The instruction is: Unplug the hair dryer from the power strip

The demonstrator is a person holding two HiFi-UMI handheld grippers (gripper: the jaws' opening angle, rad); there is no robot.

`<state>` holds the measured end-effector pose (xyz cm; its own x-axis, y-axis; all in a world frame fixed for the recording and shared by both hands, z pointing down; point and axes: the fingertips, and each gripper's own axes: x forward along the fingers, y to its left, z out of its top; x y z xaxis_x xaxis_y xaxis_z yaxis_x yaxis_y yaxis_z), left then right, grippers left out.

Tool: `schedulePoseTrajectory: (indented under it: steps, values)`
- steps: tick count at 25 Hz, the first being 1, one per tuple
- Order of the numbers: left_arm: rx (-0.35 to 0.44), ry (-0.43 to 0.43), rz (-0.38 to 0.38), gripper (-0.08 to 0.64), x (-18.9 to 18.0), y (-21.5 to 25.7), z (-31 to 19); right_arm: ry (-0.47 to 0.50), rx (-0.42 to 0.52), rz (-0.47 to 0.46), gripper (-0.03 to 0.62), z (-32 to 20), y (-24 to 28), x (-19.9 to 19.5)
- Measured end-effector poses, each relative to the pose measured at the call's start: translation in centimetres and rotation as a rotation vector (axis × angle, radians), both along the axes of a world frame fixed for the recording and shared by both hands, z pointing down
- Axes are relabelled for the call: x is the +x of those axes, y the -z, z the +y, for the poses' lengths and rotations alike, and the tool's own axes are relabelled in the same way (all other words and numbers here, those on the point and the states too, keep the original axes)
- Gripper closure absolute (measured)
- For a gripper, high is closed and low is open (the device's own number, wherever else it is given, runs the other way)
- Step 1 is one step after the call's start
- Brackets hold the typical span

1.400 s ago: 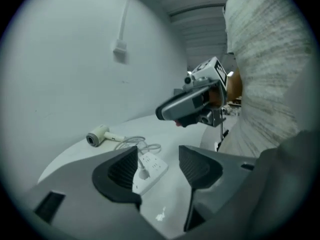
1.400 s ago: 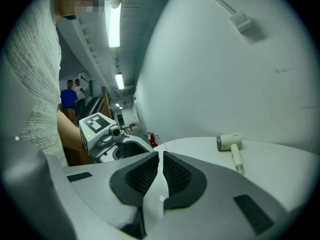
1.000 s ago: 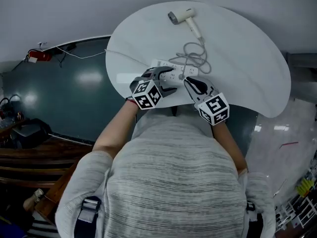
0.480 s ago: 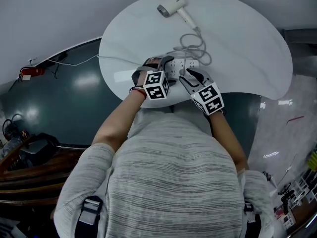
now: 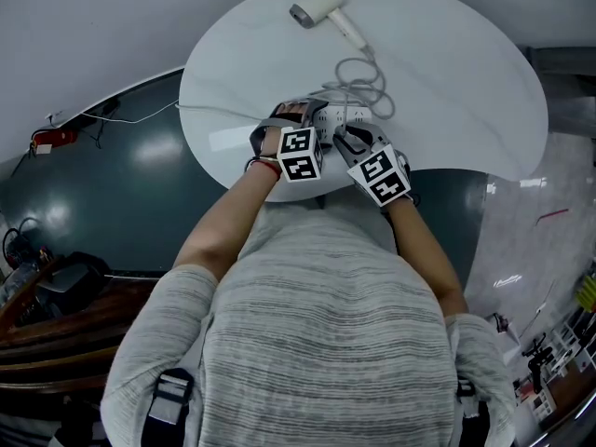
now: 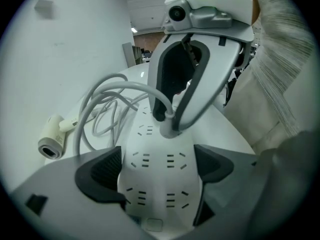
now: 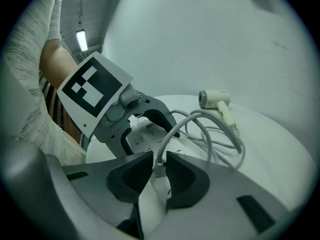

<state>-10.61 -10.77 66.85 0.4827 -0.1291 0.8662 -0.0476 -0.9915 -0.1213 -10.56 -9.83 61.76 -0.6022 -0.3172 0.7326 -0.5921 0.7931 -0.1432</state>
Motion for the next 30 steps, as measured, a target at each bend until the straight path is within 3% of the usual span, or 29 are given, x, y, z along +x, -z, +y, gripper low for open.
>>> schedulePoseTrajectory:
  steps: [1, 8, 15, 30]
  values:
    - [-0.001, -0.001, -0.003, 0.117, 0.11, 0.02, 0.0, 0.005, 0.011, 0.014, 0.517, -0.11, 0.0, 0.06]
    - [-0.012, -0.057, -0.024, 0.107, 0.58, -0.33, -0.12, 0.085, 0.05, 0.086, 0.523, -0.02, 0.12, -0.09]
    - [-0.047, -0.069, -0.003, 0.106, 0.82, 0.13, 0.13, 0.082, 0.029, 0.09, 0.529, -0.01, 0.3, -0.07]
    - [-0.096, -0.049, -0.049, 0.101, 0.75, -0.27, 0.21, 0.059, 0.019, 0.102, 0.537, 0.03, 0.59, 0.02]
